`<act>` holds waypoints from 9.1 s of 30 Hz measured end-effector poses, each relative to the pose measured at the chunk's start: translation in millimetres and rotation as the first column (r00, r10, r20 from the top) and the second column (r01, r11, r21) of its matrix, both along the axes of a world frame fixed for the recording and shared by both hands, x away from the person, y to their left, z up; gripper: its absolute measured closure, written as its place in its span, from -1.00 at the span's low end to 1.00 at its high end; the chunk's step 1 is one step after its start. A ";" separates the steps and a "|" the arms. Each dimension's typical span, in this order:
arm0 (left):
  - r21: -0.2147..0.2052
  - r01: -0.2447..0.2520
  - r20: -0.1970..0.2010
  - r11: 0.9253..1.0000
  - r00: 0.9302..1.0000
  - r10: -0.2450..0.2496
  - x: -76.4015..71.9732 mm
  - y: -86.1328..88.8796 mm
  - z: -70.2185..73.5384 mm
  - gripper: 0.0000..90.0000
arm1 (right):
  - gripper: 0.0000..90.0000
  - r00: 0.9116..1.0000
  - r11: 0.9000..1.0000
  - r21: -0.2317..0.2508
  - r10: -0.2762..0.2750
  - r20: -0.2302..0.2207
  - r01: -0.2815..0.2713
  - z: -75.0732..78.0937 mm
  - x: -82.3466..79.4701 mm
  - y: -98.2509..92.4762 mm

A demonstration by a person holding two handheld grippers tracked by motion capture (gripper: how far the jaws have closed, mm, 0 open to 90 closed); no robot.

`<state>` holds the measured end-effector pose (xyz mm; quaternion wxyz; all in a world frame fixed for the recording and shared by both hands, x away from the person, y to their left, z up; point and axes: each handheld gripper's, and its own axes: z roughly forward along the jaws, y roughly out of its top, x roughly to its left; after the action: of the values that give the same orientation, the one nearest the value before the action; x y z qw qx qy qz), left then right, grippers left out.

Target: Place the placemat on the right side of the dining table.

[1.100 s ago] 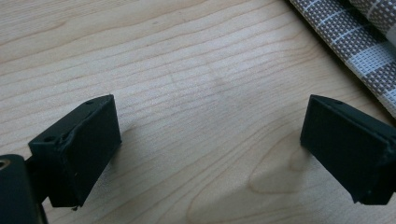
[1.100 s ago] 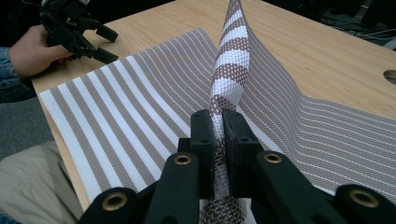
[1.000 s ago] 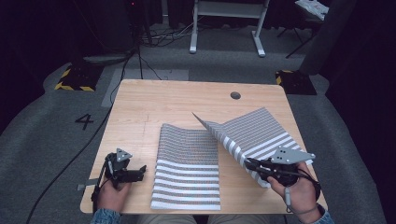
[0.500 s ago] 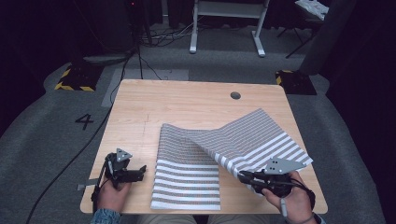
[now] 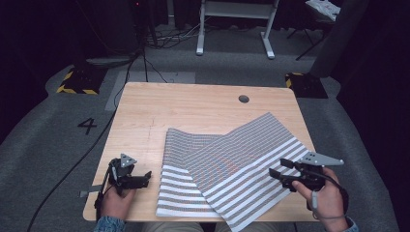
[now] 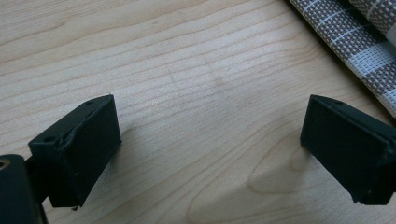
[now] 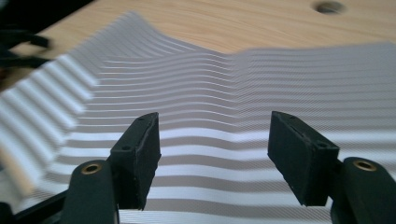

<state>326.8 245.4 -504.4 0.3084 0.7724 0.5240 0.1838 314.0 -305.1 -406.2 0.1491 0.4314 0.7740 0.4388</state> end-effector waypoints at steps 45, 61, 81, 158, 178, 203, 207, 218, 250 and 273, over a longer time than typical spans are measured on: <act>0.002 -0.001 0.003 1.000 1.000 0.001 0.2 0.1 0.0 -0.89 | 0.17 0.932 0.917 -0.256 -0.343 -0.116 0.306 -79.9 90.1 -103.5; 0.001 0.000 -0.001 1.000 1.000 0.000 0.0 0.0 0.1 -0.89 | 0.85 0.980 0.955 -0.240 -0.144 0.135 0.173 -5.2 62.8 -70.5; 0.002 -0.010 0.001 1.000 1.000 0.010 -0.6 -0.1 0.1 -0.89 | 0.87 0.957 0.940 -0.301 -0.074 0.281 0.161 54.3 131.6 -45.9; 0.004 -0.018 0.005 1.000 1.000 0.018 0.4 -0.5 0.1 -0.89 | 0.34 0.937 0.910 -0.224 0.346 -0.052 -0.348 -84.8 53.9 161.6; 0.002 -0.015 0.002 1.000 1.000 0.015 0.6 -0.3 0.2 -0.89 | 0.86 0.958 0.897 -0.341 0.282 -0.053 -0.282 -55.8 37.0 98.5; 0.002 -0.015 0.001 1.000 1.000 0.015 0.5 -0.3 0.3 -0.89 | 0.85 0.986 0.946 -0.278 0.166 -0.030 -0.168 -54.5 6.8 43.7; 0.002 -0.015 0.001 1.000 1.000 0.015 0.5 -0.3 0.3 -0.89 | 0.85 0.987 0.950 -0.269 0.154 -0.036 -0.158 -56.9 4.3 40.1; 0.002 -0.015 0.001 1.000 1.000 0.015 0.6 -0.3 0.3 -0.89 | 0.83 0.988 0.956 -0.250 0.146 -0.045 -0.153 -64.5 0.3 35.2; 0.003 -0.015 0.001 1.000 1.000 0.015 0.5 -0.3 0.3 -0.89 | 0.80 0.974 0.959 -0.177 0.206 -0.091 -0.220 -59.7 -2.4 45.7; 0.008 -0.013 0.005 1.000 1.000 0.013 0.2 -0.1 0.2 -0.89 | 0.19 0.963 0.959 -0.086 0.269 -0.017 -0.270 -45.3 -9.6 72.5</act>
<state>327.0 245.3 -504.2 0.3055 0.7698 0.5274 0.1895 304.4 -232.6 -451.5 0.1049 0.3161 0.8444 0.4195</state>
